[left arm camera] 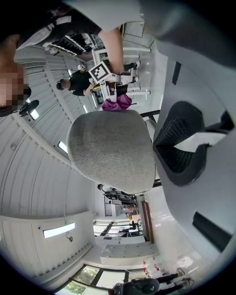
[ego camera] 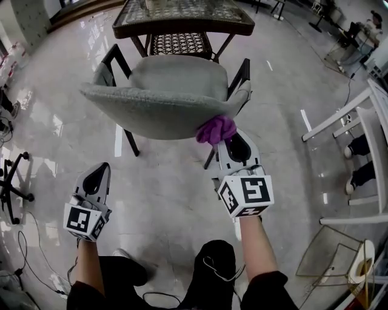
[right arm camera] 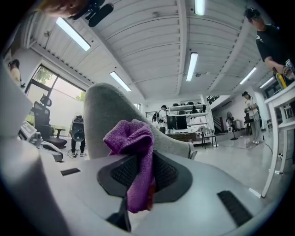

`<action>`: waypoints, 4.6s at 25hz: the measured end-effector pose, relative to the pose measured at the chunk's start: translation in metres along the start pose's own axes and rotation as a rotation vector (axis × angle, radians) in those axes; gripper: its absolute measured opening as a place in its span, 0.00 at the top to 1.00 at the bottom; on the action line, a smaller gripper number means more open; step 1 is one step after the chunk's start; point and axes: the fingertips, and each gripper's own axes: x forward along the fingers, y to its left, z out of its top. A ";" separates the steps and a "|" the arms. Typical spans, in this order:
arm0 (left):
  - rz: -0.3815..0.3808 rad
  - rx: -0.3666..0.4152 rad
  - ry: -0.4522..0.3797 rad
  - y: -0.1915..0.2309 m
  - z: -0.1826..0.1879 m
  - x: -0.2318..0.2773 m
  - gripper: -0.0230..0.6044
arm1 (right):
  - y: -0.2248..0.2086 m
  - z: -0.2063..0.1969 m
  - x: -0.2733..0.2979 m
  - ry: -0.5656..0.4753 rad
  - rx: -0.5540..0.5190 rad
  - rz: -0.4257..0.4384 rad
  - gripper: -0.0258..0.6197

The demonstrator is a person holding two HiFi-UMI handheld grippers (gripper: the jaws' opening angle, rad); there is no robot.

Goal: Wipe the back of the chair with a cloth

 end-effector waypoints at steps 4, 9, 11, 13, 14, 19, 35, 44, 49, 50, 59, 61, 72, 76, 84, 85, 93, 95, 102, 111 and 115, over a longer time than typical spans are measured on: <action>0.018 0.020 -0.021 -0.002 -0.008 0.002 0.95 | -0.022 -0.004 0.000 -0.019 -0.019 -0.017 0.82; 0.023 0.021 0.021 -0.009 -0.026 -0.001 0.95 | -0.054 -0.014 0.007 -0.019 -0.038 -0.054 0.82; 0.027 0.022 0.012 -0.011 -0.030 -0.002 0.95 | -0.062 -0.015 0.009 -0.022 -0.092 -0.072 0.82; 0.028 0.027 0.005 -0.015 -0.033 -0.004 0.95 | -0.073 -0.019 0.012 -0.012 -0.094 -0.089 0.82; 0.028 0.032 0.006 -0.018 -0.035 -0.005 0.95 | -0.080 -0.021 0.015 -0.005 -0.079 -0.103 0.82; 0.045 0.060 -0.014 -0.020 -0.042 -0.016 0.95 | -0.092 -0.018 0.003 -0.027 -0.118 -0.182 0.82; 0.152 0.013 -0.102 0.014 -0.038 -0.052 0.95 | 0.165 -0.036 0.015 -0.068 -0.112 0.207 0.83; 0.216 -0.009 -0.044 0.028 -0.064 -0.075 0.95 | 0.205 -0.045 0.057 -0.044 -0.150 0.188 0.83; 0.205 -0.015 -0.027 0.020 -0.071 -0.071 0.95 | 0.176 -0.052 0.045 -0.033 -0.141 0.225 0.83; 0.207 -0.013 -0.033 0.018 -0.068 -0.068 0.95 | 0.170 -0.053 0.042 -0.031 -0.146 0.227 0.83; 0.133 0.038 -0.046 -0.027 -0.056 -0.026 0.95 | 0.095 -0.052 0.011 -0.044 -0.175 0.147 0.83; 0.109 0.044 -0.047 -0.038 -0.053 -0.017 0.95 | 0.076 -0.054 0.007 -0.038 -0.180 0.130 0.83; 0.098 0.079 -0.074 -0.046 -0.052 -0.007 0.95 | -0.037 -0.077 0.008 0.018 -0.141 -0.016 0.83; 0.111 0.079 -0.073 -0.041 -0.051 -0.013 0.95 | -0.076 -0.082 0.013 0.045 -0.103 -0.085 0.83; 0.114 0.075 -0.082 -0.036 -0.055 -0.020 0.95 | -0.102 -0.087 0.019 0.107 -0.087 -0.167 0.83; 0.114 0.075 -0.085 -0.035 -0.055 -0.020 0.95 | -0.102 -0.087 0.017 0.106 -0.083 -0.175 0.83; 0.096 0.033 -0.090 -0.020 -0.055 -0.021 0.95 | -0.074 -0.083 -0.006 0.074 -0.080 -0.194 0.83; 0.087 0.023 -0.094 -0.017 -0.054 -0.018 0.95 | -0.059 -0.079 -0.012 0.063 -0.110 -0.185 0.83; 0.055 -0.003 -0.095 0.002 -0.049 -0.021 0.95 | 0.017 -0.067 -0.021 0.045 -0.134 -0.123 0.83; 0.032 -0.052 -0.071 0.028 0.009 -0.044 0.95 | 0.096 -0.030 -0.028 0.098 -0.099 -0.071 0.83; 0.020 -0.056 -0.055 0.036 0.048 -0.056 0.95 | 0.107 0.002 -0.033 0.135 -0.069 -0.071 0.83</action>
